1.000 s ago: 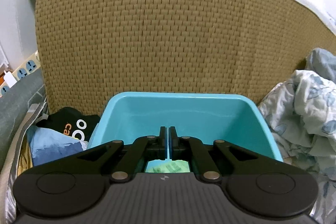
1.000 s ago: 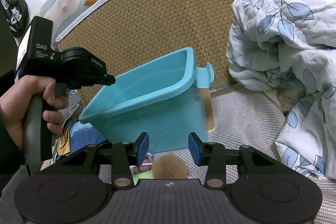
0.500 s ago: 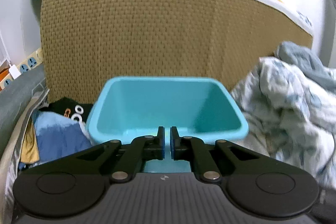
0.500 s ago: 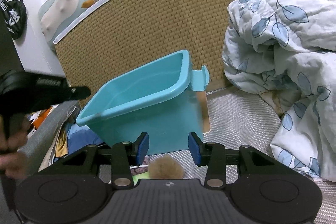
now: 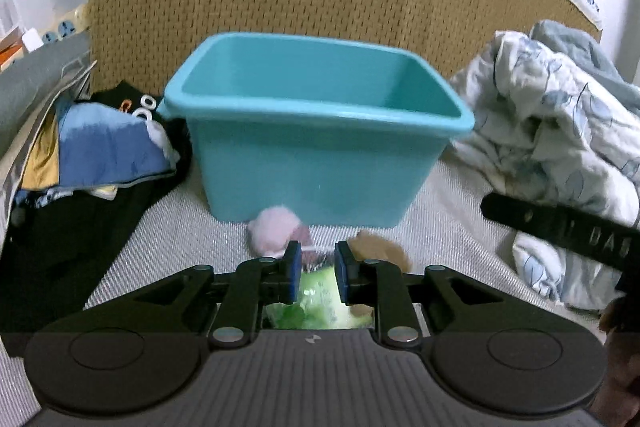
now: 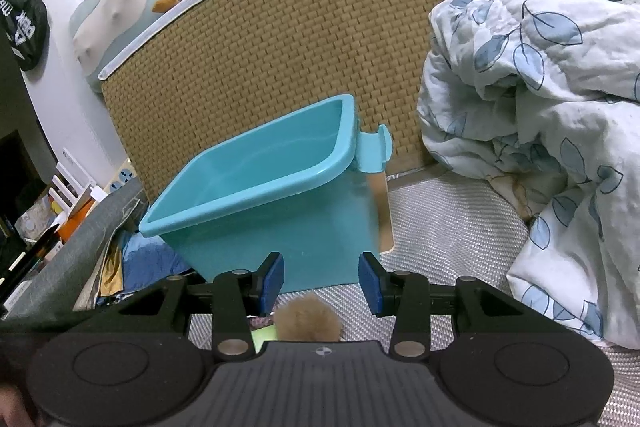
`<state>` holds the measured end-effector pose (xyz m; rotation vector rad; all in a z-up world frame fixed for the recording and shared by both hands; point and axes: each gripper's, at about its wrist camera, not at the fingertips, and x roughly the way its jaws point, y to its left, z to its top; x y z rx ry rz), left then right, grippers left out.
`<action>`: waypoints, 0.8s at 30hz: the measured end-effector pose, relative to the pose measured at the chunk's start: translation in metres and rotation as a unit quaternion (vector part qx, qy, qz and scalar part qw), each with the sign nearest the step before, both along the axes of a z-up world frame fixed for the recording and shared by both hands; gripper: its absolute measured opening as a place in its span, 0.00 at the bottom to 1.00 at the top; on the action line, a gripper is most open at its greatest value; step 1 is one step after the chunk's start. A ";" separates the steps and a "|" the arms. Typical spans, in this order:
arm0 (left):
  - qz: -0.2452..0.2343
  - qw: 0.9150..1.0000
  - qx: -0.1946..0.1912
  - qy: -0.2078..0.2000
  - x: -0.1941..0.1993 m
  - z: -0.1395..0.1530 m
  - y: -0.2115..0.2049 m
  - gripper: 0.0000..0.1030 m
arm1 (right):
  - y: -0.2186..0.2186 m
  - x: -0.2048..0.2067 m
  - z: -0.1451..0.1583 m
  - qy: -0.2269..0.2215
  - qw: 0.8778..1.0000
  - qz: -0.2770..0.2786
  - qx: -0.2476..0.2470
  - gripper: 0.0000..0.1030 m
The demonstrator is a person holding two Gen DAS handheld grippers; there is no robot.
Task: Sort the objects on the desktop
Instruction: 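Move the left tool back down toward the objects on the mat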
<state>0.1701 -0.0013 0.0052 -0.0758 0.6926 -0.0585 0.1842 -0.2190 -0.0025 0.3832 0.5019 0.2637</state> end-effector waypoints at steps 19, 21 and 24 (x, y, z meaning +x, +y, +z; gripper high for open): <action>0.048 0.998 0.001 0.043 0.012 -0.048 -0.010 0.25 | 0.003 0.000 0.001 -0.001 1.000 0.009 -0.006 0.44; 0.050 0.998 -0.004 0.044 0.014 -0.049 -0.011 0.25 | 0.004 0.000 0.001 -0.003 1.000 0.011 -0.008 0.44; 0.051 0.998 -0.005 0.044 0.018 -0.050 -0.013 0.29 | 0.005 0.000 0.002 -0.005 1.000 0.012 -0.008 0.44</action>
